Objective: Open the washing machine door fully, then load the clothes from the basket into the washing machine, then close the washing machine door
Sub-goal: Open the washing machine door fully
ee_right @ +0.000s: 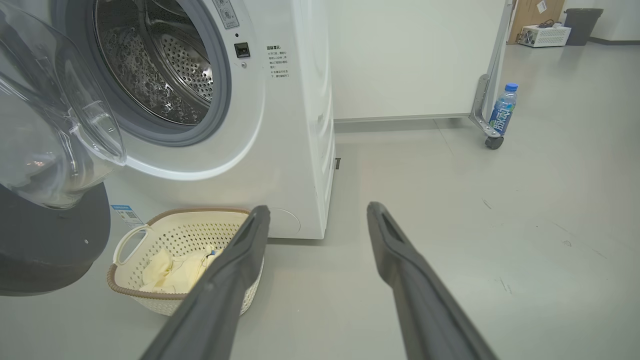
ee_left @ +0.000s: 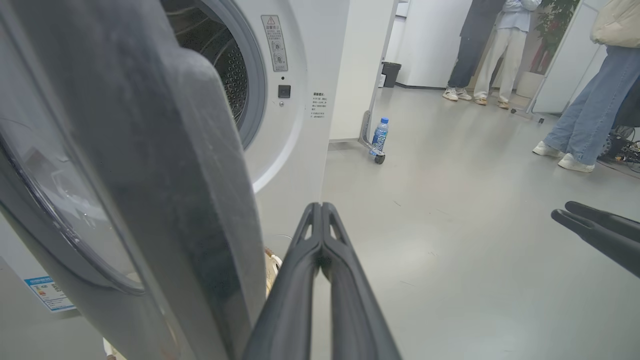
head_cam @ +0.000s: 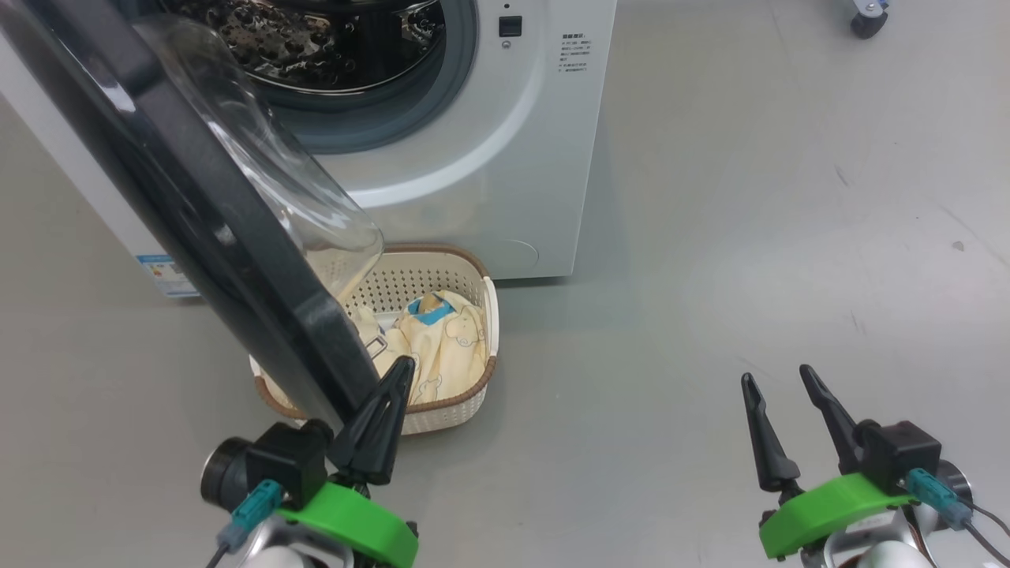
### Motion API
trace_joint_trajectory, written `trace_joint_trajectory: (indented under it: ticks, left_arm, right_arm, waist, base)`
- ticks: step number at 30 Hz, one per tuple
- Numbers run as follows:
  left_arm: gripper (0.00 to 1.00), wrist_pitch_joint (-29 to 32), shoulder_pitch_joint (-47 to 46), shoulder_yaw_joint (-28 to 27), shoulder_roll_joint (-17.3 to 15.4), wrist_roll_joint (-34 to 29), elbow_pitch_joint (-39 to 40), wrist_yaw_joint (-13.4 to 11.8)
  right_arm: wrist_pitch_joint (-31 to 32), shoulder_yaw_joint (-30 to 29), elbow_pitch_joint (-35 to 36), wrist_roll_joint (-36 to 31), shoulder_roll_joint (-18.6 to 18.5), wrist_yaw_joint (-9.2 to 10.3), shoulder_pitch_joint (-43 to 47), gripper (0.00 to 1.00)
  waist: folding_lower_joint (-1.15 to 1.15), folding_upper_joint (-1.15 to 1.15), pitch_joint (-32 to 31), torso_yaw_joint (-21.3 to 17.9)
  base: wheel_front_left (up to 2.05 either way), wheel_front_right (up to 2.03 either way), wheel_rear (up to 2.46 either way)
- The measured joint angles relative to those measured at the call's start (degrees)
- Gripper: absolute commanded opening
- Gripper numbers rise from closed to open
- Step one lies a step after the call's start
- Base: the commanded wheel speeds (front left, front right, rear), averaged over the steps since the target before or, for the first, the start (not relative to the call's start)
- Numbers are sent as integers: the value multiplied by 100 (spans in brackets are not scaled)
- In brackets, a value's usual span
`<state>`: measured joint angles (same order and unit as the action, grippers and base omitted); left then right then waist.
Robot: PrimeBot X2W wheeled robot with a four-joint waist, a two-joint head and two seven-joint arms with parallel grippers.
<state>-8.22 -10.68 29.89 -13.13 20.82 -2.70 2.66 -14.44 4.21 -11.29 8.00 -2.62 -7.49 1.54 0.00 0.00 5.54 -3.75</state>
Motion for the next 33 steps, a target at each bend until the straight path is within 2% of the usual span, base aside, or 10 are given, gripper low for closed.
trace_joint_trajectory:
  ticks: [24, 33]
  left_arm:
    - [0, 0, -67, -93, 16, 204, -199, -138]
    - [0, 0, -69, -64, 31, 207, -197, -170]
  right_arm:
    - [0, 10, -81, 15, 0, 0, -2, 100]
    - [0, 7, -116, 62, 0, 1, -34, 100]
  waist:
    - [0, 0, 11, 81]
    - [0, 0, 20, 234]
  base:
    - [0, 0, 0]
    - [0, 0, 0]
